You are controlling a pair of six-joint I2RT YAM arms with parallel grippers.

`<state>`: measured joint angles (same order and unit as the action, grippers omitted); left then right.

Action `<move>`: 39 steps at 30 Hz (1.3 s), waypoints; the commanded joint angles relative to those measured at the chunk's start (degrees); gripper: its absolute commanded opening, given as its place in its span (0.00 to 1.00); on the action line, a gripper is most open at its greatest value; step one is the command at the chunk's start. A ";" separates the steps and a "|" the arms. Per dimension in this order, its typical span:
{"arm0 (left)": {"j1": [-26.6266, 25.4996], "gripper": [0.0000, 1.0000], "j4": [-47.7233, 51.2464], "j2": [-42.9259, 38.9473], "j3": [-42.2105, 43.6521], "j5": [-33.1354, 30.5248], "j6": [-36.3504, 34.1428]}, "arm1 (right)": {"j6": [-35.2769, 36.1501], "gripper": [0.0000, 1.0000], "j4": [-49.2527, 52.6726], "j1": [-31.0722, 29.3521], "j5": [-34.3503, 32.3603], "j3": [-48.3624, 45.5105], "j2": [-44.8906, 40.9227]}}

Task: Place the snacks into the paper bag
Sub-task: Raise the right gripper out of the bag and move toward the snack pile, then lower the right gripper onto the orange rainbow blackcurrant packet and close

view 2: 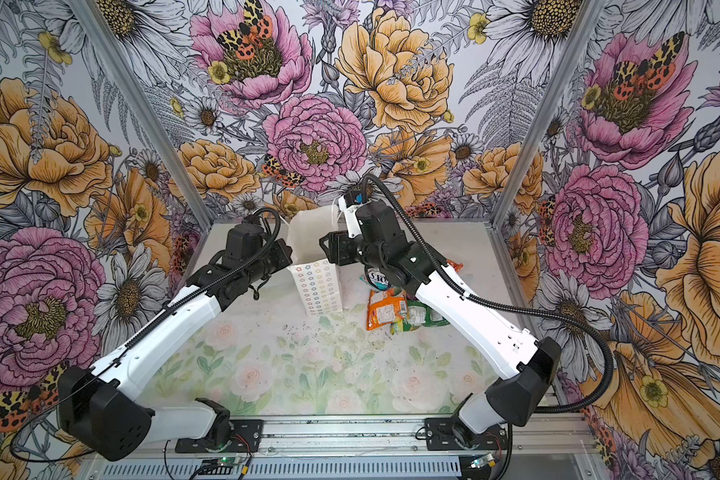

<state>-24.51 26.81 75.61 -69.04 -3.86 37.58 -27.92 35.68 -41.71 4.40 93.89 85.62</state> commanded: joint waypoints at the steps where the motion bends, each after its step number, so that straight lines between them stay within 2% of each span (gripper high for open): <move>1: -0.37 0.00 -0.59 0.24 -2.22 -0.32 -0.66 | -0.43 0.65 3.26 -0.07 -4.52 -3.48 -2.90; 9: -0.27 0.00 -0.41 0.24 -1.72 -0.68 -0.84 | -7.27 0.69 4.48 0.22 -12.50 -16.67 -9.62; 17: -0.19 0.00 -0.44 0.74 -1.89 -0.37 -0.93 | -26.04 0.71 4.48 2.37 -19.12 -29.99 -14.05; 22: -0.12 0.00 -0.44 0.96 -1.92 -0.30 -0.94 | -34.15 0.72 4.49 3.72 -19.04 -34.02 -14.25; 28: -0.14 0.00 -0.40 0.94 -1.81 0.08 -0.85 | -40.02 0.98 4.48 4.79 -16.55 -33.97 -11.71; 29: -0.11 0.00 -0.42 0.85 -1.84 0.08 -0.84 | -40.99 1.00 4.44 4.97 -15.75 -33.69 -10.94; 32: -0.10 0.00 -0.44 0.76 -1.64 -0.14 -0.80 | -42.77 1.00 4.48 5.08 -14.16 -32.92 -8.99; 39: 0.04 0.00 -0.39 0.76 -1.61 -0.02 -0.93 | -53.44 1.00 4.48 5.33 -13.24 -32.97 -5.70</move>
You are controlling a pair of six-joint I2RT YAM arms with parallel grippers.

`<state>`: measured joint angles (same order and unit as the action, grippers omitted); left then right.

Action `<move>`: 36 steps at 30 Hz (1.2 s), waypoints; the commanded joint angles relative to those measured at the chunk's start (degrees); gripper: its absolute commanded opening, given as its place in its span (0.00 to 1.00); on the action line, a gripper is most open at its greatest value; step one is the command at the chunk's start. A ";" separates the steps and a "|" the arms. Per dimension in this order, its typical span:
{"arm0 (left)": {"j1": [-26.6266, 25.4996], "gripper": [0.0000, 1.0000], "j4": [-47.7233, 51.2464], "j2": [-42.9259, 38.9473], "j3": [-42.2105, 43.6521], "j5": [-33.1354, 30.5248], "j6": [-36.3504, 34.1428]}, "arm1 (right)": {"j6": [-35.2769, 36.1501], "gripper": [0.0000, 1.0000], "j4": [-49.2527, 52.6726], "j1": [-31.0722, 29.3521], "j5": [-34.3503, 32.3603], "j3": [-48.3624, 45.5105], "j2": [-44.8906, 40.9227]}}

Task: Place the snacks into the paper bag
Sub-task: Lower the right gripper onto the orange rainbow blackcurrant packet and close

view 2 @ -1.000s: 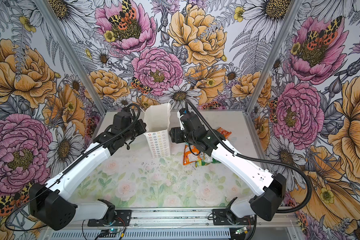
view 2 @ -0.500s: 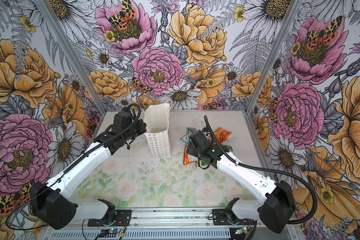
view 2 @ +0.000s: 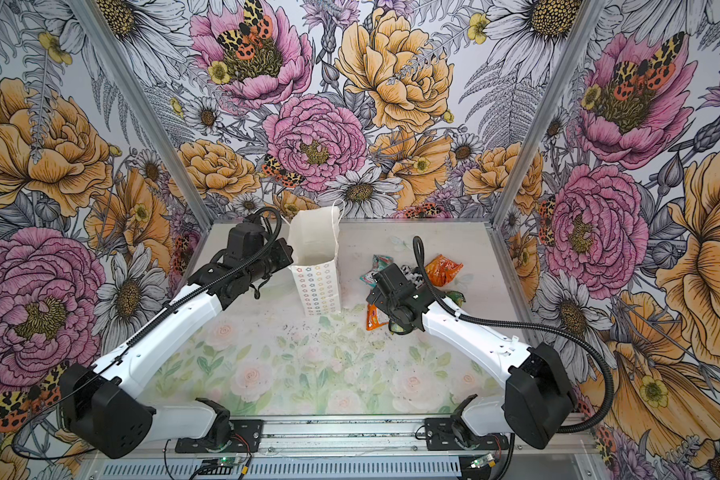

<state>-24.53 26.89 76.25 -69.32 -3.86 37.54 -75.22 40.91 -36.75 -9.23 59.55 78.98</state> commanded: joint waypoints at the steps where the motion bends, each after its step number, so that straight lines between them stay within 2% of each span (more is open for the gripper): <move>1: 0.10 0.00 -0.48 0.13 -1.28 -0.01 -0.89 | -7.29 1.00 -0.70 0.37 0.31 1.39 1.15; 6: 0.08 0.00 -0.52 -0.04 -1.11 0.08 -0.89 | -13.09 1.00 -0.74 0.72 0.59 1.38 2.36; 12: 0.19 0.00 -0.52 -0.38 -0.85 0.08 -0.80 | -15.48 1.00 -0.82 1.76 1.87 1.20 4.95; 36: 0.58 0.00 -0.48 -0.39 -0.79 0.52 -0.89 | -17.26 1.00 -0.91 5.46 7.38 7.44 16.60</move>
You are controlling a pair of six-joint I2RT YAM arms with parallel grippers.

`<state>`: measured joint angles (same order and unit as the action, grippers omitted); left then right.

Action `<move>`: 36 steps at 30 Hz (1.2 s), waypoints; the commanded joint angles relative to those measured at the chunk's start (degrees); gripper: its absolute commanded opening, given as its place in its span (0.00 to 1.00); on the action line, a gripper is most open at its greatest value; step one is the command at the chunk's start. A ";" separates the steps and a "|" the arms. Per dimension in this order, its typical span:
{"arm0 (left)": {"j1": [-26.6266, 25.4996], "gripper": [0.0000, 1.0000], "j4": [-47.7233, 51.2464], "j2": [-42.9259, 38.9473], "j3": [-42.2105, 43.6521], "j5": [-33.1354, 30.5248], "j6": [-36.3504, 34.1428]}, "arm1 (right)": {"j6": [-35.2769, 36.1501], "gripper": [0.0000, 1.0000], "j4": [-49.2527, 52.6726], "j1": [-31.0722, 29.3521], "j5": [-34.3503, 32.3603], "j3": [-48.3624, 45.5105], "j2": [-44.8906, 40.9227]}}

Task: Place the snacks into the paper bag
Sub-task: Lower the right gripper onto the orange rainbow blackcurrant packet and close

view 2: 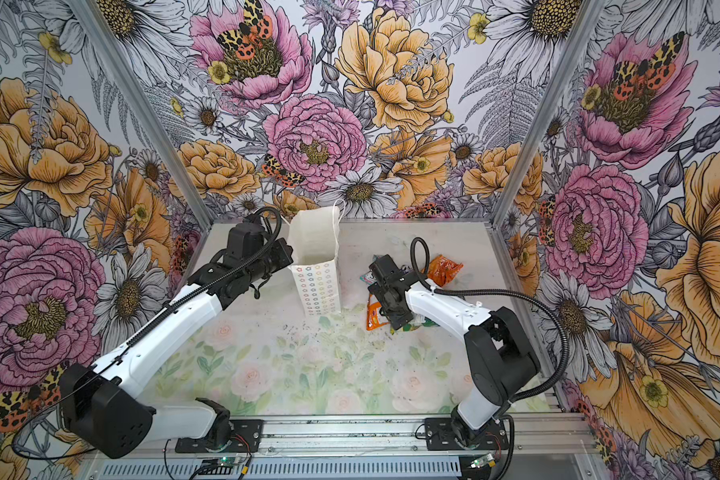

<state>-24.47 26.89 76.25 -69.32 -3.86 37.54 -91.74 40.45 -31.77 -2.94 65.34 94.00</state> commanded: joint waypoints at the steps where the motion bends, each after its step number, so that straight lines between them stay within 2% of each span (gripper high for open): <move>1: 0.53 0.00 -0.52 -0.39 -0.79 0.56 -0.89 | -0.72 1.00 -0.59 0.63 1.33 1.70 2.09; 16: 0.83 0.00 -0.62 0.47 -1.17 0.78 -0.88 | 1.70 0.97 -1.51 2.19 0.04 1.14 5.73; 30: 0.83 0.00 -0.59 0.74 -1.40 0.78 -0.80 | 5.13 0.81 -3.59 2.24 -0.83 0.75 7.46; 31: 0.85 0.00 -0.48 0.81 -1.35 0.78 -0.80 | 5.96 0.78 -4.29 2.24 -0.81 0.62 7.23; 33: 0.81 0.00 -0.51 0.91 -1.36 0.87 -0.80 | 8.21 0.62 -5.75 2.24 -0.69 0.64 6.79; 36: 0.83 0.00 -0.52 0.83 -1.30 0.86 -0.71 | 10.43 0.46 -7.16 2.15 -0.89 0.45 5.82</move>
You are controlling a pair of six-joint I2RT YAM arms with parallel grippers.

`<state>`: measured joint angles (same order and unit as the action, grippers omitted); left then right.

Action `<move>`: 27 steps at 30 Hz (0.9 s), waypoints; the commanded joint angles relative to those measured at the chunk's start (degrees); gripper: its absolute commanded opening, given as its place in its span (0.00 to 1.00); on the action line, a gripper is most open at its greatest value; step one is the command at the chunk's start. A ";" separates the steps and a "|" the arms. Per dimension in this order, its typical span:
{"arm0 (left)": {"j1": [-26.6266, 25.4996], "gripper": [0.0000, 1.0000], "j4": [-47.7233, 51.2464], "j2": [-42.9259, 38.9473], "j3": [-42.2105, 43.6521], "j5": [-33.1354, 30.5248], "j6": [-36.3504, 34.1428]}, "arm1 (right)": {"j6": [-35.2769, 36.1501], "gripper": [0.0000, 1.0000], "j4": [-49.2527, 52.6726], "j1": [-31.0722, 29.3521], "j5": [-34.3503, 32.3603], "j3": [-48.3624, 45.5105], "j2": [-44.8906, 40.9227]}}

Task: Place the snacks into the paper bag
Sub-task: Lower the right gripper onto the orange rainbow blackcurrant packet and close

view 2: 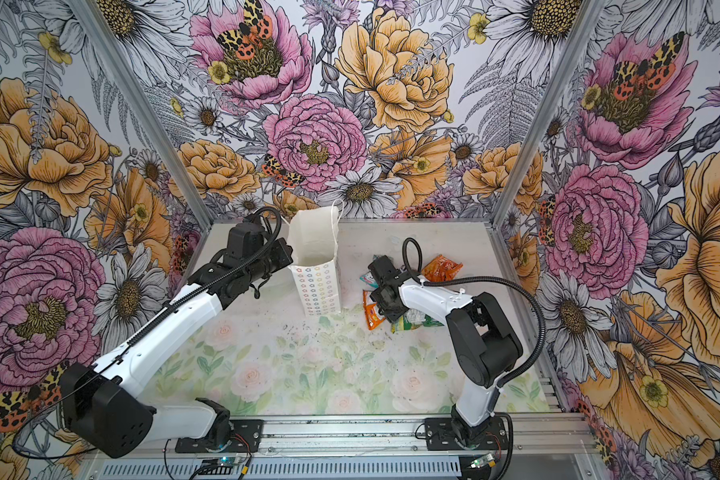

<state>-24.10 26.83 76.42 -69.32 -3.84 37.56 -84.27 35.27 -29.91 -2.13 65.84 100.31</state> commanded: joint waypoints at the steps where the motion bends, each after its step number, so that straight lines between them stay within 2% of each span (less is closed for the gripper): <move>1: 0.54 0.00 -0.46 0.66 -1.27 0.77 -0.69 | 3.52 0.40 -2.19 0.29 -1.97 -0.18 -0.93; 5: 0.45 0.00 -0.40 0.82 -1.40 0.70 -0.71 | 5.85 0.27 -2.48 0.20 -3.80 -0.65 -2.97; 10: 0.41 0.00 -0.45 1.01 -1.56 0.84 -0.65 | 9.09 0.15 -2.48 0.18 -5.81 -1.41 -5.39; 13: 0.36 0.00 -0.42 1.10 -1.52 0.85 -0.64 | 13.97 0.00 -2.48 0.20 -6.65 -1.18 -6.40; 23: 0.11 0.00 -0.42 0.95 -1.70 1.11 -0.65 | 21.12 0.00 -2.48 0.29 -9.12 -3.00 -12.55; 27: 0.11 0.00 -0.46 1.09 -1.94 1.11 -0.52 | 30.39 0.00 -4.80 0.38 -5.70 -2.47 -16.21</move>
<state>-24.10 26.72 76.69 -69.47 -3.81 37.56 -61.54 33.80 -29.91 -8.36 62.81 88.12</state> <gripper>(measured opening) 0.047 0.162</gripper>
